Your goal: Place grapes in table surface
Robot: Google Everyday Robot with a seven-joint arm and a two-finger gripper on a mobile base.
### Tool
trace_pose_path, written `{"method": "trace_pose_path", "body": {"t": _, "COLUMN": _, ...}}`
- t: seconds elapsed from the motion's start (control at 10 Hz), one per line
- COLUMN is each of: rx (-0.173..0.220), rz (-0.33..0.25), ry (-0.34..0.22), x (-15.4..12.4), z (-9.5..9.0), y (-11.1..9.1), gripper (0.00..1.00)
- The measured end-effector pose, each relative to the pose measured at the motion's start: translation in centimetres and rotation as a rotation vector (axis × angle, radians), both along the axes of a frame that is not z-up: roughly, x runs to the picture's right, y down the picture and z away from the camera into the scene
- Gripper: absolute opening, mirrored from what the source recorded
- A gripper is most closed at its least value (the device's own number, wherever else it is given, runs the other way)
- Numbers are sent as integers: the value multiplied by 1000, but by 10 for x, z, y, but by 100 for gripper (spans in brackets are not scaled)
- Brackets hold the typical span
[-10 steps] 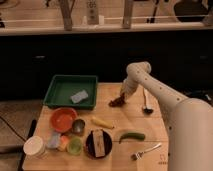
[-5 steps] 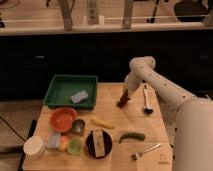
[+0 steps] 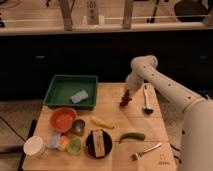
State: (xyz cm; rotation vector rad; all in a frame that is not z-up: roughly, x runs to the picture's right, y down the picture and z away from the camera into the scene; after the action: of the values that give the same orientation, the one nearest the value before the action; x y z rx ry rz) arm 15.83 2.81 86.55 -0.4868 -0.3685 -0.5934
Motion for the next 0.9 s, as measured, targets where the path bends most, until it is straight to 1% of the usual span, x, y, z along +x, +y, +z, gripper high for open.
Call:
{"method": "trace_pose_path", "body": {"t": 0.1, "rx": 2, "rz": -5, "ry": -2, "x": 1, "z": -9, "y": -3, "gripper": 31}}
{"method": "trace_pose_path", "body": {"t": 0.2, "rx": 3, "rz": -11, "ry": -6, "x": 0, "z": -13, "y": -4, "gripper": 28}}
{"method": "trace_pose_path", "body": {"t": 0.4, "rx": 6, "rz": -26, "ry": -18, "x": -1, "z": -16, "y": 4, "gripper": 17}}
{"method": "trace_pose_path", "body": {"t": 0.5, "rx": 9, "rz": -30, "ry": -24, "x": 1, "z": -16, "y": 13, "gripper": 6}}
{"method": "trace_pose_path", "body": {"t": 0.6, "rx": 10, "rz": -34, "ry": -28, "x": 2, "z": -17, "y": 19, "gripper": 1}}
{"method": "trace_pose_path", "body": {"t": 0.7, "rx": 15, "rz": -41, "ry": -39, "x": 2, "z": -23, "y": 20, "gripper": 0}}
{"method": "trace_pose_path", "body": {"t": 0.9, "rx": 13, "rz": -50, "ry": -53, "x": 2, "z": -32, "y": 22, "gripper": 0}}
